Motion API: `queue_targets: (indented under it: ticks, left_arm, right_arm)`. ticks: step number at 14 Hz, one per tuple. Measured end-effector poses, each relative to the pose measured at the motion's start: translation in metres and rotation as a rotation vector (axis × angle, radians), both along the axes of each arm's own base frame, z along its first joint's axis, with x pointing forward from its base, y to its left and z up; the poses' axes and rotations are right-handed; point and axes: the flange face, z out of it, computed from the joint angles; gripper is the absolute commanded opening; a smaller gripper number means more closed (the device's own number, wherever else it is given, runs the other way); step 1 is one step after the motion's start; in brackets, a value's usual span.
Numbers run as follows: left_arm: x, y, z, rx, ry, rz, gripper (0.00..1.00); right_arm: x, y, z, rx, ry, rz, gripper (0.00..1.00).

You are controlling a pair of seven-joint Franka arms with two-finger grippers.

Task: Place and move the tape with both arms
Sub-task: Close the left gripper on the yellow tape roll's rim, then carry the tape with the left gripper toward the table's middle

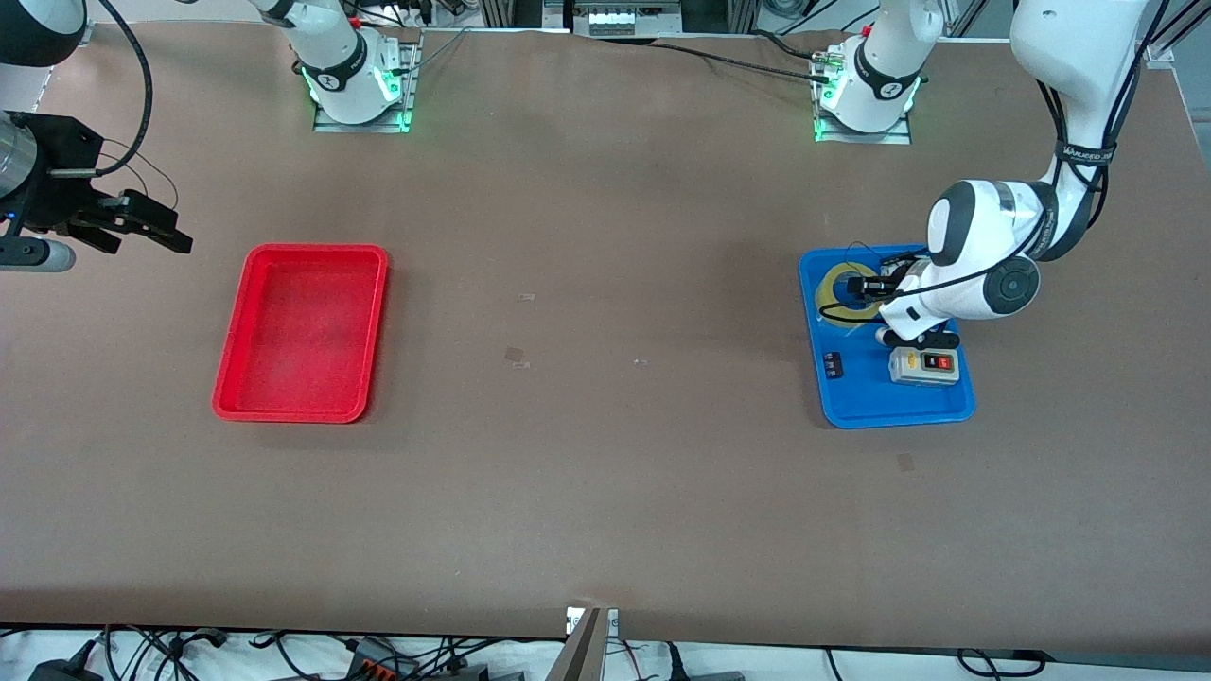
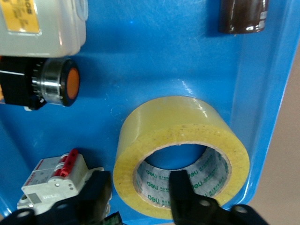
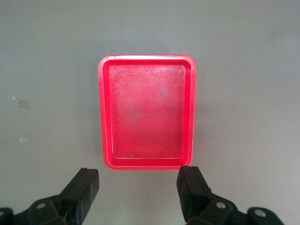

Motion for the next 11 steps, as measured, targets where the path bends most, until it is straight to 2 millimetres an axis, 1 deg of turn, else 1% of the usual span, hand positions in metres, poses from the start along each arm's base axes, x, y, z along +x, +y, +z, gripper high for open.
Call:
queue_targets:
  ticks: [1, 4, 6, 8, 9, 10, 11]
  left_arm:
    - [0.000, 0.001, -0.001, 0.000, 0.002, 0.002, 0.01]
    - [0.005, 0.008, 0.004, -0.001, 0.006, 0.015, 0.00]
    - [0.015, 0.007, 0.018, -0.005, 0.036, 0.013, 0.00]
    - [0.034, 0.003, 0.045, -0.003, 0.057, 0.027, 0.00]
    - [0.046, -0.003, 0.063, 0.007, 0.061, 0.054, 0.00]
    - [0.059, -0.016, 0.082, 0.020, 0.059, 0.091, 0.00]
    - [0.073, -0.035, 0.097, 0.027, 0.057, 0.135, 0.00]
  right_arm:
    - [0.000, 0.000, 0.000, 0.000, 0.000, 0.000, 1.00]
    - [0.000, 0.000, 0.000, 0.000, 0.000, 0.000, 1.00]
    - [0.000, 0.000, 0.000, 0.000, 0.001, 0.000, 1.00]
    - [0.000, 0.000, 0.000, 0.000, 0.001, 0.000, 1.00]
    - [0.000, 0.000, 0.000, 0.000, 0.001, 0.000, 1.00]
    - [0.000, 0.000, 0.000, 0.000, 0.001, 0.000, 1.00]
    - [0.000, 0.000, 0.000, 0.000, 0.001, 0.000, 1.00]
